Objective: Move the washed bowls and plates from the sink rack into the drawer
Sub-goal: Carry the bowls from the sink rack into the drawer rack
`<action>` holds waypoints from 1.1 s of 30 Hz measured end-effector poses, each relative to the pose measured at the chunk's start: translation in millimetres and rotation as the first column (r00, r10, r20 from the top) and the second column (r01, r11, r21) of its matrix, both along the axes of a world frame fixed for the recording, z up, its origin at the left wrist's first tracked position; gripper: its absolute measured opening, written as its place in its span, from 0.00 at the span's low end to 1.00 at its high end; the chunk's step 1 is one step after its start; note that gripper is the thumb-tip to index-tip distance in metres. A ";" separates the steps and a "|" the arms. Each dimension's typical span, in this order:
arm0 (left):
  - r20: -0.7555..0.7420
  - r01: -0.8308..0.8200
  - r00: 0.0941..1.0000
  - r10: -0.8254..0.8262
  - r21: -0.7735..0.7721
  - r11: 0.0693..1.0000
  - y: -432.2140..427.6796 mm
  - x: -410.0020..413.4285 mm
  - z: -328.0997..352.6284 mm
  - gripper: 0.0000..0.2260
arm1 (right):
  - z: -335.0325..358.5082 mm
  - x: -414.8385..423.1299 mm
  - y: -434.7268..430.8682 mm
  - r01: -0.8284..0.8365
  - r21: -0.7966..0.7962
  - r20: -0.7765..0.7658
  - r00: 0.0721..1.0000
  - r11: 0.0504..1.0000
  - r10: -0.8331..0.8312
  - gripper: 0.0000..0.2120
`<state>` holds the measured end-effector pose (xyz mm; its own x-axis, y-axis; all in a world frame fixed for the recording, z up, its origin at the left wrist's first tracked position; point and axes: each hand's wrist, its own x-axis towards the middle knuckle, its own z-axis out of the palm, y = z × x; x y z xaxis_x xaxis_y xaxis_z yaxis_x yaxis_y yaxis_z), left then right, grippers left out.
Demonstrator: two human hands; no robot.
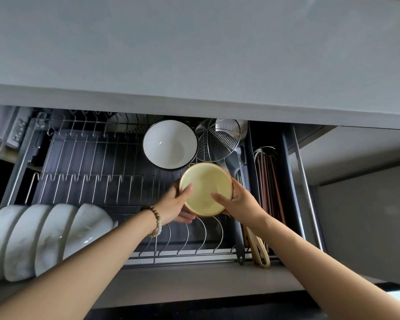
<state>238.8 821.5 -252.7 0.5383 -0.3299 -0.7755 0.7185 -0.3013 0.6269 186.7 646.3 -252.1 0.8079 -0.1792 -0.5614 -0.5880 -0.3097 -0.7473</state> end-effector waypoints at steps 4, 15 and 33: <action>0.003 0.008 1.000 -0.008 -0.030 1.000 -0.1 0.6 4.3 0.19 | 5.0 1.1 -2.9 -0.123 -0.135 -0.088 0.990 0.983 0.112 0.29; 0.227 0.044 0.973 -0.036 -0.032 0.999 2.1 -2.1 6.4 0.24 | 28.2 -6.2 -0.3 -0.023 0.060 -0.021 0.999 0.998 0.024 0.33; 0.214 -0.113 0.964 0.159 -0.213 0.971 99.4 -7.1 73.1 0.18 | 96.8 4.8 63.7 -0.172 0.506 0.125 0.984 0.845 0.125 0.30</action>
